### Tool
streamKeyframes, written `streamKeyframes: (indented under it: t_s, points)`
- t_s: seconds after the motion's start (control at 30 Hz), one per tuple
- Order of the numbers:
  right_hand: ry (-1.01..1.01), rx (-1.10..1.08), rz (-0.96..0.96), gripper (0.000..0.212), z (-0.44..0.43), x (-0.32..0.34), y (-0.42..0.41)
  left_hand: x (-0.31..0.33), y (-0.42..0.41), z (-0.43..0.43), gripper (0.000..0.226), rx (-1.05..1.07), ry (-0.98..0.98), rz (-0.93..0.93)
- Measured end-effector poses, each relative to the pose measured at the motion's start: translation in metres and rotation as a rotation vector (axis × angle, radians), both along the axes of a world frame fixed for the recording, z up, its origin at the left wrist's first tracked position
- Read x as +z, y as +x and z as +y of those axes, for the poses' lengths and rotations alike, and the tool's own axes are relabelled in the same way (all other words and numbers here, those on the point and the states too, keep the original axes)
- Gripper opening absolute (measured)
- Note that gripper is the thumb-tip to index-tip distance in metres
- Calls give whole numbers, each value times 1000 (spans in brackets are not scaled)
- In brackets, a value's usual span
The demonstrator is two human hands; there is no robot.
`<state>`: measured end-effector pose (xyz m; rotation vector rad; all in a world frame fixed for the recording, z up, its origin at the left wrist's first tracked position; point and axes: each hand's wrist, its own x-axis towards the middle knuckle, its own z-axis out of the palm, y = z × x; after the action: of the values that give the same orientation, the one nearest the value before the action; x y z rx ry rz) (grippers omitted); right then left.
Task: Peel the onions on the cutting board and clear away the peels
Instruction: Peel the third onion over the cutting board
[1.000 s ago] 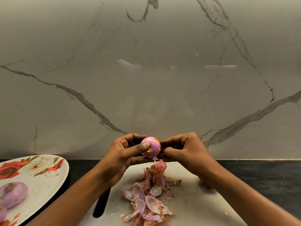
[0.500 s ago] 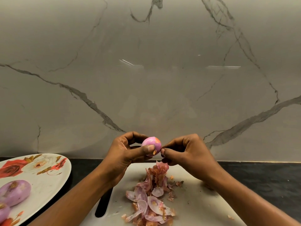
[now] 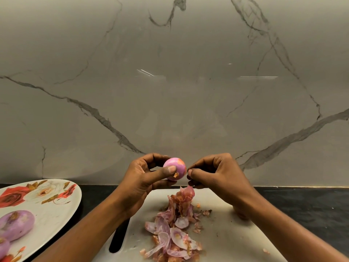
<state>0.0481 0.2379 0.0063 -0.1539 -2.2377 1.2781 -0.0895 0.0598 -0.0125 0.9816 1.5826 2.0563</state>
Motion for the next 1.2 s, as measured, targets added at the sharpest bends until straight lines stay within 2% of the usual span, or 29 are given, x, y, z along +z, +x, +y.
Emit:
streamKeyframes:
  t_s: [0.2, 0.53, 0.97, 1.2]
  points:
    - [62, 2, -18, 8, -1, -2, -1, 1, 2, 0, 66, 33, -37, 44]
    - [110, -61, -22, 5, -2, -2, -1, 3, 7, 1, 61, 25, -14, 8]
    - [32, -171, -6, 10, 6, 1, -1, 7, 6, -4, 31, -159, 38, -152]
    - [60, -211, -27, 12, 13, 3, -1, 5, 4, -4, 43, -156, 78, -220]
